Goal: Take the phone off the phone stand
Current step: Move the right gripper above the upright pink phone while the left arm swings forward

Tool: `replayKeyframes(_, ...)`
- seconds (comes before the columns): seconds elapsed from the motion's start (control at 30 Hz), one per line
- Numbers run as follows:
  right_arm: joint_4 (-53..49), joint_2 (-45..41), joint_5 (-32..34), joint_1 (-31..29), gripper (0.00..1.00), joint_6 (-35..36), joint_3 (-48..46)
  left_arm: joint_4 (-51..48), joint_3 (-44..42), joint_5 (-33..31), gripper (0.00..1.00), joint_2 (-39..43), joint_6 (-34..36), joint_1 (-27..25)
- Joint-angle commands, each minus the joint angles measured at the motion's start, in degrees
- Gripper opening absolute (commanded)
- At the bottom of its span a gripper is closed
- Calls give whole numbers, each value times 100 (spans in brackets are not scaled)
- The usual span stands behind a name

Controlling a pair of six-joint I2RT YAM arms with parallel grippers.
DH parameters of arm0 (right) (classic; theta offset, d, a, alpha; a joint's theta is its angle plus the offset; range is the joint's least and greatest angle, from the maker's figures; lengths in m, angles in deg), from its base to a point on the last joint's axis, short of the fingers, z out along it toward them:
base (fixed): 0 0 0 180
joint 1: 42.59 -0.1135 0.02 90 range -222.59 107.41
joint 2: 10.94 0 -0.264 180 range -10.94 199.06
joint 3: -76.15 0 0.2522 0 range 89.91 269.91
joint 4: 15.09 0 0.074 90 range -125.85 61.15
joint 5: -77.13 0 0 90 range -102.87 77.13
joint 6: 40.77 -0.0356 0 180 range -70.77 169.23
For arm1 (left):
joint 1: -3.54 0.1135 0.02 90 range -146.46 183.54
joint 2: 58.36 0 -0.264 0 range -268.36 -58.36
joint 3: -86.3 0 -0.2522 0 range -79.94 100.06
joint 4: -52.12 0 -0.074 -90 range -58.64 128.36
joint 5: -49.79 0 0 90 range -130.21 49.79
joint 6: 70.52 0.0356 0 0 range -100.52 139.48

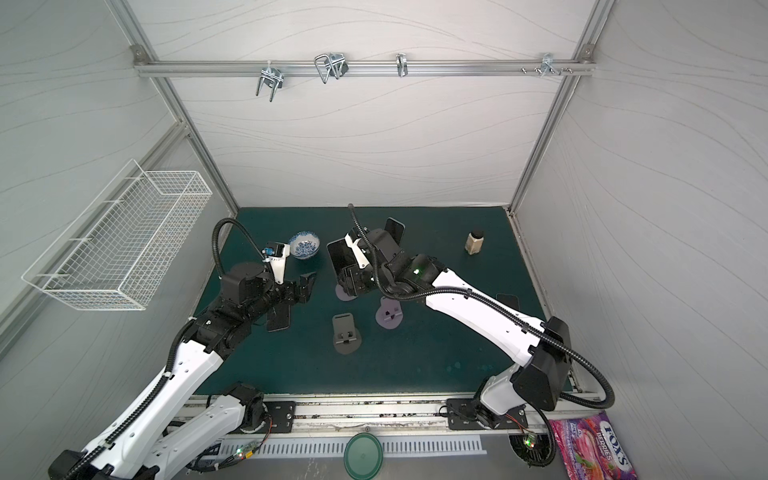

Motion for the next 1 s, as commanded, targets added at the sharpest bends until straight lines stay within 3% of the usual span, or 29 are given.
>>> replayKeyframes(0.0,158,176,121,57,63,240,235,177,79,-120,96,42,88,-27)
replayKeyframes(0.97,629,1387,-296,631,64,448,809,227,-26,-790,98,-143,203,-176)
